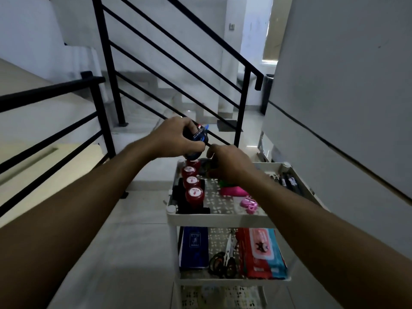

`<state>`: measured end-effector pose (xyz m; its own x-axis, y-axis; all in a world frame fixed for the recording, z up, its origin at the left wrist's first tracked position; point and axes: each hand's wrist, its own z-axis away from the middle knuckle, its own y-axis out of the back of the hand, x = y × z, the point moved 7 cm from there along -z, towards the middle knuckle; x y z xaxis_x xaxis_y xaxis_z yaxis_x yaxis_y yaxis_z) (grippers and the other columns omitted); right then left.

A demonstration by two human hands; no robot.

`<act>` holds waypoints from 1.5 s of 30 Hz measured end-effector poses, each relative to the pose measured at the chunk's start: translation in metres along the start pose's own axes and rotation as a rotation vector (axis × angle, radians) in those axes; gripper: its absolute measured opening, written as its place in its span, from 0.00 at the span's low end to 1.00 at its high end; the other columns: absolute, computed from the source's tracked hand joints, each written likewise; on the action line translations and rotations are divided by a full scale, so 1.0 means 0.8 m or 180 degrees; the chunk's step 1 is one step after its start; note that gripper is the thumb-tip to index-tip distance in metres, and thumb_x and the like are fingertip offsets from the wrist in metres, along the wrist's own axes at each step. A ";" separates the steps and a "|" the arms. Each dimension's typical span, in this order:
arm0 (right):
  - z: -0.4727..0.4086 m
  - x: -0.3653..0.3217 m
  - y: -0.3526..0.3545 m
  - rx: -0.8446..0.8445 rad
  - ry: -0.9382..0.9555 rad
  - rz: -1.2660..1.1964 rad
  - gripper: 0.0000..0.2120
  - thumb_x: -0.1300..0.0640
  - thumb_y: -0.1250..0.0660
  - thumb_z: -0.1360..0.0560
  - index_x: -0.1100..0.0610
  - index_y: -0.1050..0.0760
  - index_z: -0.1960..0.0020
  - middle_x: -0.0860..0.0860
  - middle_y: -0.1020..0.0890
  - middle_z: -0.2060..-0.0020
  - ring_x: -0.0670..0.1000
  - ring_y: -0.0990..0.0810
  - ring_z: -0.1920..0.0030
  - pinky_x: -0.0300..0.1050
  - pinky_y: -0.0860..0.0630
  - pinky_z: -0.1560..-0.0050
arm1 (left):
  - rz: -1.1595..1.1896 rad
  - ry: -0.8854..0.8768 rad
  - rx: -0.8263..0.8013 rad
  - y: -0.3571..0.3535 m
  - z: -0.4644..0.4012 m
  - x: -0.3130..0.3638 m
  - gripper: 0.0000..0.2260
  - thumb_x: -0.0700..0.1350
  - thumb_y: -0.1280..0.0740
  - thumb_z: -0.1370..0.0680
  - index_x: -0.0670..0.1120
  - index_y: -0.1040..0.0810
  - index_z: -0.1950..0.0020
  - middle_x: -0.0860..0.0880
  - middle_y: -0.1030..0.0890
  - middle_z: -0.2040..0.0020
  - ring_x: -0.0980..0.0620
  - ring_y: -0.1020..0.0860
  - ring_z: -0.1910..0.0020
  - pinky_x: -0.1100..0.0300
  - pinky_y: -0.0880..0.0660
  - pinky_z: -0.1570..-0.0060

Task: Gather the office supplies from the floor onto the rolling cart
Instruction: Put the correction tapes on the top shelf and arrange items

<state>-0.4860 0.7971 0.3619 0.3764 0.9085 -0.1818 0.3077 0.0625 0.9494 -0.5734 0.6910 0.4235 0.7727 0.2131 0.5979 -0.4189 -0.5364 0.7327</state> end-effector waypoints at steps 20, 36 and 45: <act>0.084 0.004 0.052 -0.1430 -0.0475 -0.1385 0.23 0.49 0.27 0.30 0.53 0.29 0.38 0.53 0.19 0.48 0.52 0.18 0.52 0.47 0.19 0.52 | 0.0613 -0.0339 -0.0566 -0.014 0.007 0.063 0.10 0.48 0.27 0.29 0.50 0.25 0.52 0.48 0.19 0.52 0.52 0.19 0.53 0.54 0.18 0.57; 0.078 0.045 0.058 -0.0297 -0.0253 -0.3248 0.13 0.72 0.30 0.29 0.66 0.29 0.48 0.58 0.18 0.57 0.51 0.15 0.58 0.39 0.20 0.59 | 0.0773 -0.0044 -0.1364 -0.061 0.031 0.070 0.10 0.47 0.29 0.27 0.43 0.21 0.49 0.46 0.17 0.54 0.55 0.20 0.59 0.59 0.24 0.59; 0.103 0.053 0.024 -0.0409 -0.0113 -0.1775 0.13 0.59 0.22 0.34 0.62 0.23 0.56 0.53 0.16 0.61 0.48 0.17 0.59 0.45 0.19 0.57 | 0.0000 -0.0355 -0.1631 -0.073 0.034 0.071 0.14 0.50 0.26 0.30 0.51 0.22 0.45 0.53 0.19 0.52 0.57 0.19 0.54 0.58 0.21 0.52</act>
<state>-0.3918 0.8029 0.3509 0.2173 0.7095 -0.6704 0.3603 0.5800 0.7306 -0.4915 0.7124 0.4058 0.8070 0.1100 0.5802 -0.5771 -0.0622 0.8143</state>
